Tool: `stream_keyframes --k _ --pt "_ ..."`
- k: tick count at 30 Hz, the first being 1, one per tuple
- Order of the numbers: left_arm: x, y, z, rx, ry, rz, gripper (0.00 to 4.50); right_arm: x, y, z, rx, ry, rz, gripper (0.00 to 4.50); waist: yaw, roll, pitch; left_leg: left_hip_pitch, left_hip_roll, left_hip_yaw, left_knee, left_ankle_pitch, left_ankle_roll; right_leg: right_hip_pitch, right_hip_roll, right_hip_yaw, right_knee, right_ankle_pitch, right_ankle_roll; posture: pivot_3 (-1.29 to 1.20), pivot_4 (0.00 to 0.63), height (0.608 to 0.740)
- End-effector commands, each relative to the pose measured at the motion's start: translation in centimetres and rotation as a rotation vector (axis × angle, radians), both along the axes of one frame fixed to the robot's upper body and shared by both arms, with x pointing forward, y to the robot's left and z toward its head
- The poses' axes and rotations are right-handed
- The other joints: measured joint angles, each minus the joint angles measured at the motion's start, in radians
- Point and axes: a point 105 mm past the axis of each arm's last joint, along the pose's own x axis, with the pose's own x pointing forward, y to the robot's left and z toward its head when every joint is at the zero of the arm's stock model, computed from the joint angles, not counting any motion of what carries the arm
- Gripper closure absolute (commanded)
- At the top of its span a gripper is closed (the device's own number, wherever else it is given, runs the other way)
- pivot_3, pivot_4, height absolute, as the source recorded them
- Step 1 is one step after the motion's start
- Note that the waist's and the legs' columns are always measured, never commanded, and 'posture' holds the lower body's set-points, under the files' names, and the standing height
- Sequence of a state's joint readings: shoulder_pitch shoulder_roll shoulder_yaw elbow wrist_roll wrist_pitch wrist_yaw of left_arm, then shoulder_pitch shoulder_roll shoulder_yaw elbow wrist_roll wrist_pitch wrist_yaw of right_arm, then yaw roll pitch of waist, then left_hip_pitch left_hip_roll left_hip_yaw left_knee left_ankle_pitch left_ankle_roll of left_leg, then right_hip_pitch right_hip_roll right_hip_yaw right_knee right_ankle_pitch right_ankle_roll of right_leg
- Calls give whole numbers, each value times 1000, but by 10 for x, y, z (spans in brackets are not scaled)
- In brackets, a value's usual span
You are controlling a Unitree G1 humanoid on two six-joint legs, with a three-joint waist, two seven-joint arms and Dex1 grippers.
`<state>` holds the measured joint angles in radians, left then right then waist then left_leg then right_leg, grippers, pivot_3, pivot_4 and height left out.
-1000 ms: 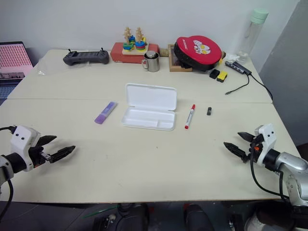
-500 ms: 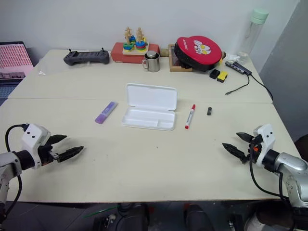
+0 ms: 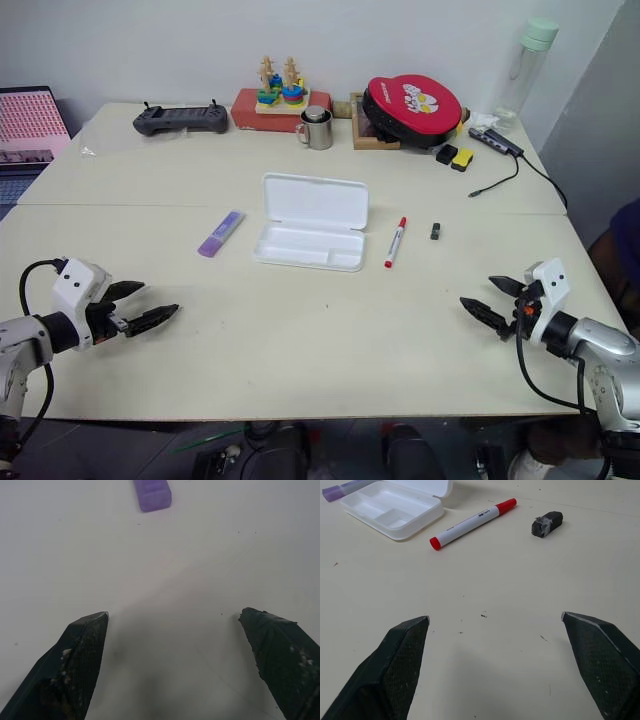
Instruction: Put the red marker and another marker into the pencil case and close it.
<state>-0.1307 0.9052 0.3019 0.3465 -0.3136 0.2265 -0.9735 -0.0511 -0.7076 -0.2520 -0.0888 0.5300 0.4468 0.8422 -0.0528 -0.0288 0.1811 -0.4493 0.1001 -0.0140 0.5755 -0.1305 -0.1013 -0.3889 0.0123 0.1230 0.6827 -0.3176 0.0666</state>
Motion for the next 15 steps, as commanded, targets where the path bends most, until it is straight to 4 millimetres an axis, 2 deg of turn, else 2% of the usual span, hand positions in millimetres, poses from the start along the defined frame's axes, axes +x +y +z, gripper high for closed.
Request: stream_keyframes --k 1,5,8,11,12,15 --pt "2 -16 14 -37 -49 -66 0 3 17 26 -1 -74 72 49 0 0 0 0 0 0 0 0 0 0 0 0 0 0 0 0 150 740" --pt "4 -42 23 -96 -83 -148 0 7 41 40 29 -89 140 49 1 0 0 0 0 0 1 0 0 0 0 0 1 0 0 0 150 740" --pt "5 -96 25 -196 -95 -316 0 22 98 47 -20 -119 315 49 -2 0 0 1 0 0 2 0 0 1 0 1 3 1 1 0 150 740" --pt "2 -137 36 -270 -126 -434 0 41 139 46 -100 -130 415 49 -6 0 0 1 0 0 5 0 0 0 1 2 6 1 2 0 150 740" --pt "4 -146 43 -291 -154 -451 0 45 153 46 -124 -130 460 49 -6 0 0 1 0 0 7 0 0 0 2 2 8 1 2 0 150 740" --pt "4 -162 55 -346 -188 -480 0 55 180 48 -161 -129 526 49 -1 0 0 0 0 -2 12 0 0 0 2 1 13 0 1 0 150 740"
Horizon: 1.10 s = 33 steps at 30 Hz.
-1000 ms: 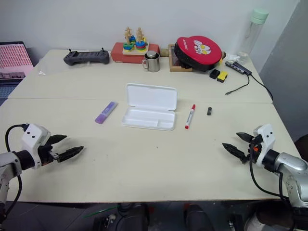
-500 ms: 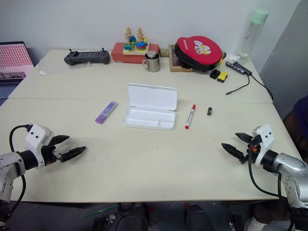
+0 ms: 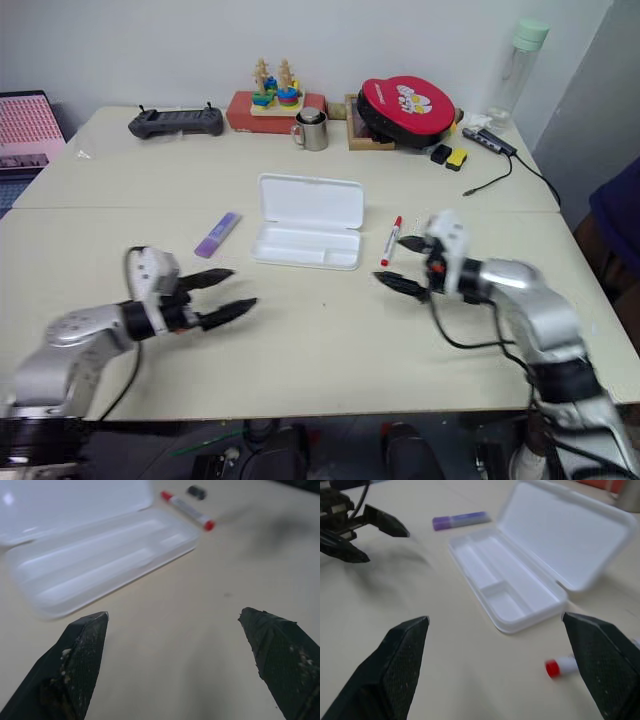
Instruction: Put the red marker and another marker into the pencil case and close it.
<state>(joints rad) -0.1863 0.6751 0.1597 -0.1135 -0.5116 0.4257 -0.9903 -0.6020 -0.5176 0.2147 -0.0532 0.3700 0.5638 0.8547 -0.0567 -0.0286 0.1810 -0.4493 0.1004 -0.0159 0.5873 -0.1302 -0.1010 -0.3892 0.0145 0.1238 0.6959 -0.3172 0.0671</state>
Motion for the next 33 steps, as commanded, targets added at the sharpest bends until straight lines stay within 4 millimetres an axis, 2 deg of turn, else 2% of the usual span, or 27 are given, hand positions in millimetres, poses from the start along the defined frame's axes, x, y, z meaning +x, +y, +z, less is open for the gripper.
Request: stream_keyframes --k 1,6,9,13,16,21,32,33 --pt "-1 -15 26 -52 -72 -28 0 13 26 4 -52 -22 61 49 3 0 0 0 0 -1 1 0 0 0 0 0 0 0 0 0 150 740" --pt "-2 -19 33 -76 -83 -24 0 25 42 -6 -117 -9 95 49 5 0 0 0 0 -1 3 0 0 1 0 -1 1 0 0 0 150 740" --pt "0 -19 43 -110 -106 -12 0 31 53 -23 -183 40 112 49 4 0 0 0 0 -1 3 0 0 1 0 -1 2 0 0 0 150 740" --pt "2 -18 48 -131 -113 -1 0 42 56 -37 -240 78 86 49 0 0 0 0 0 -2 3 0 0 0 0 -1 2 1 0 0 150 740" --pt "3 -17 50 -131 -116 -1 0 46 59 -43 -279 82 98 555 2 0 0 0 0 -2 3 0 0 1 0 -1 2 1 0 0 150 740" --pt "3 -18 49 -128 -113 -6 0 55 65 -46 -313 82 95 1810 1 0 0 0 0 -2 3 0 0 0 0 -2 2 1 -1 0 150 740" --pt "2 -17 45 -122 -102 6 0 55 69 -42 -321 48 149 4462 0 0 0 -1 0 -3 3 0 0 0 0 -2 2 1 -1 0 150 740" --pt "2 -16 44 -121 -101 7 0 54 69 -42 -320 47 152 4462 0 0 0 -1 0 -3 3 0 0 0 0 -2 2 1 0 0 150 740"
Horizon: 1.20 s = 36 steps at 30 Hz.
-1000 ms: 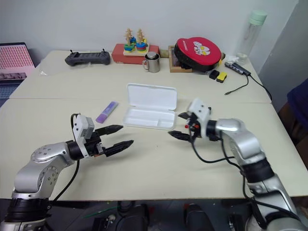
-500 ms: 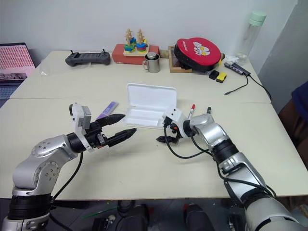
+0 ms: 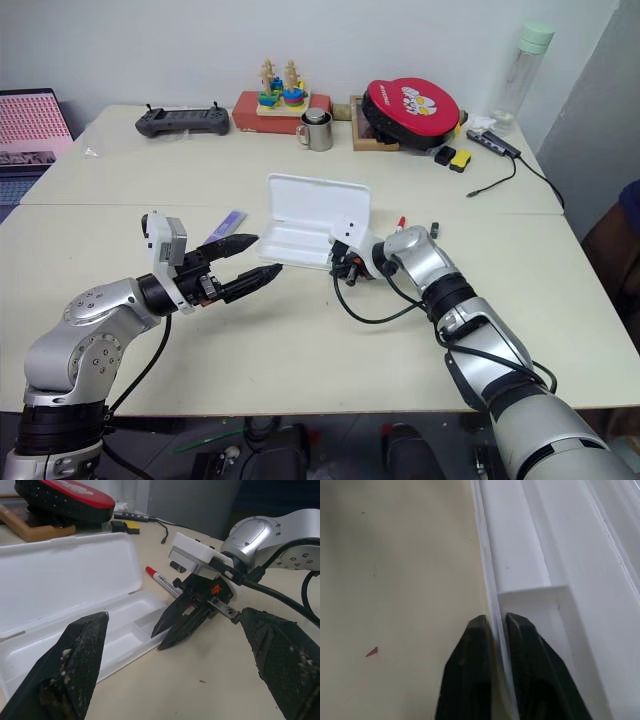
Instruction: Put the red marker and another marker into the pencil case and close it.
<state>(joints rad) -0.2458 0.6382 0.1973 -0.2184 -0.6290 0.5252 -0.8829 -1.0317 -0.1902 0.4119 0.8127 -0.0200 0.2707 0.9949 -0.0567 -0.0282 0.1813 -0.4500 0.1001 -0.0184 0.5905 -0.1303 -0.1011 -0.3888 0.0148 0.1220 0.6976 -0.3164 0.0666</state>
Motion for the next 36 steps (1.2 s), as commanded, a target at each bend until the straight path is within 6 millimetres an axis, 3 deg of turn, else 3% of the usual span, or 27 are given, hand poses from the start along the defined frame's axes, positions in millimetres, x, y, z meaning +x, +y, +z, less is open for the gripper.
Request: stream_keyframes --k 1,5,9,14,20,23,29,32,36 --pt "-3 0 8 0 -33 -1 0 0 0 9 16 -29 26 4462 0 0 0 0 0 0 0 0 0 0 0 0 0 0 0 0 150 740" --pt "-1 6 10 -8 -39 21 0 -16 7 15 59 -105 162 4462 1 0 0 0 0 0 0 0 0 0 0 0 0 0 1 0 150 740" --pt "-3 7 5 9 -19 20 0 -43 3 0 23 -53 280 4462 0 0 0 0 0 0 -1 0 0 0 0 0 0 -1 1 0 150 740" --pt "-2 13 4 10 -15 43 0 -61 5 -5 25 -28 327 4462 0 0 0 0 0 0 -1 0 0 0 0 0 0 -1 1 0 150 740" --pt "0 14 6 24 -16 43 0 -66 10 -6 41 -27 314 4462 0 0 0 0 0 -1 0 0 0 0 0 0 0 -1 1 0 150 740" --pt "0 8 7 36 -20 22 0 -59 13 5 83 -75 277 4019 0 0 0 0 0 -1 0 0 0 0 0 0 0 -1 1 0 150 740" --pt "-3 -2 11 41 -24 -26 0 -59 -1 43 206 -137 201 2676 6 0 0 -1 0 -1 0 0 0 0 0 0 -1 -1 1 0 150 740" --pt "-9 -16 6 61 -3 -95 0 -66 -29 67 327 -162 36 1827 9 0 0 -1 0 -1 -1 0 0 0 0 -1 -1 -1 1 0 150 740" --pt "-9 -25 5 70 -6 -132 0 -51 -68 58 331 -165 -291 848 23 0 0 -1 0 -2 -1 -1 -1 0 -1 -1 -1 -2 -1 0 150 740"
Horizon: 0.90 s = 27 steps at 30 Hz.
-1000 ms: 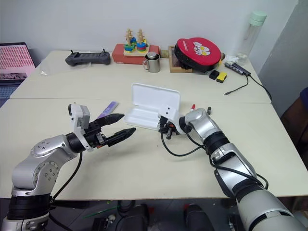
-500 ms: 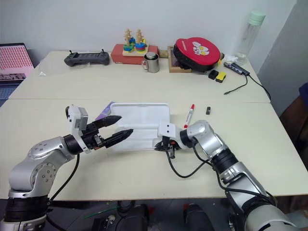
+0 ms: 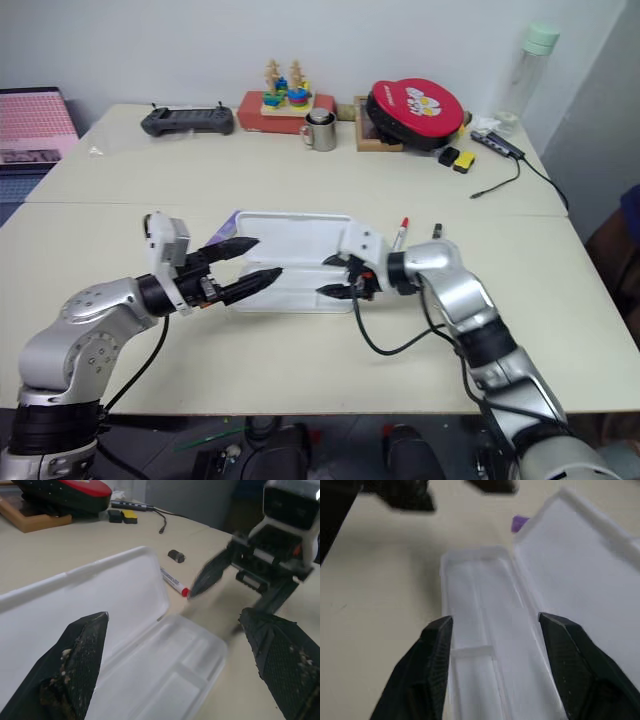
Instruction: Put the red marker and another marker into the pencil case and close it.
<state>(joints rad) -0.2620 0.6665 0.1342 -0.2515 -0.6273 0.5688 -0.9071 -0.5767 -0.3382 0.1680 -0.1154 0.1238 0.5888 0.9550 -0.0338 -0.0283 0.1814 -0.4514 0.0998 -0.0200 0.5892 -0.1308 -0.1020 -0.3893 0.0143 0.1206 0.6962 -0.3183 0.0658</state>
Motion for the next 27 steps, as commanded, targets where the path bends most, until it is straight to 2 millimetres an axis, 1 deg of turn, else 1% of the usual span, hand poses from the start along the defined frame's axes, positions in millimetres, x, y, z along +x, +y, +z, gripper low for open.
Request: stream_keyframes --k 1,3,4,6,9,12,16,18,20,22,27 --pt "-3 -12 11 7 -45 -58 0 19 -35 4 38 14 -320 623 0 0 0 0 0 0 0 0 0 0 0 0 0 0 0 0 150 740" --pt "-2 -16 13 6 -50 -75 0 34 -51 -9 50 64 -539 193 -6 0 0 1 0 0 0 0 0 0 0 0 1 0 0 0 150 740" --pt "-1 -18 13 5 -51 -79 0 37 -55 -14 56 82 -603 48 -10 0 0 1 1 0 0 0 0 0 1 0 1 0 0 0 150 740" --pt "1 -19 14 4 -55 -88 0 43 -53 -16 85 79 -692 48 -18 0 0 1 0 0 0 0 0 -1 1 1 1 1 1 0 150 740" --pt "4 -23 16 3 -62 -102 0 53 -40 -16 166 101 -786 48 -25 0 0 1 0 0 0 0 0 -1 1 2 1 1 2 0 150 740" --pt "5 -26 19 0 -70 -113 0 59 -30 -19 193 121 -821 48 -25 0 0 0 0 0 0 0 0 -1 1 2 1 1 1 0 150 740" --pt "6 -27 19 2 -72 -118 0 64 -28 -27 185 148 -862 48 -22 0 0 0 0 1 -1 0 0 -1 0 2 0 1 1 0 150 740" --pt "6 -29 21 3 -80 -125 0 72 -38 -43 109 141 -952 48 -23 0 0 0 0 0 -1 0 0 -1 0 1 0 0 0 0 150 740" --pt "6 -29 24 4 -86 -123 0 75 -44 -54 71 148 -988 48 -23 0 0 0 0 0 -1 0 0 -1 0 1 0 0 1 0 150 740" --pt "7 -28 24 6 -89 -120 0 77 -45 -57 78 160 -993 48 -24 0 0 0 0 1 -1 0 0 -1 0 1 0 0 1 0 150 740" --pt "9 -27 24 5 -96 -113 0 80 -48 -55 96 148 -1016 48 -24 0 0 0 0 0 0 0 0 0 0 1 0 1 1 0 150 740"
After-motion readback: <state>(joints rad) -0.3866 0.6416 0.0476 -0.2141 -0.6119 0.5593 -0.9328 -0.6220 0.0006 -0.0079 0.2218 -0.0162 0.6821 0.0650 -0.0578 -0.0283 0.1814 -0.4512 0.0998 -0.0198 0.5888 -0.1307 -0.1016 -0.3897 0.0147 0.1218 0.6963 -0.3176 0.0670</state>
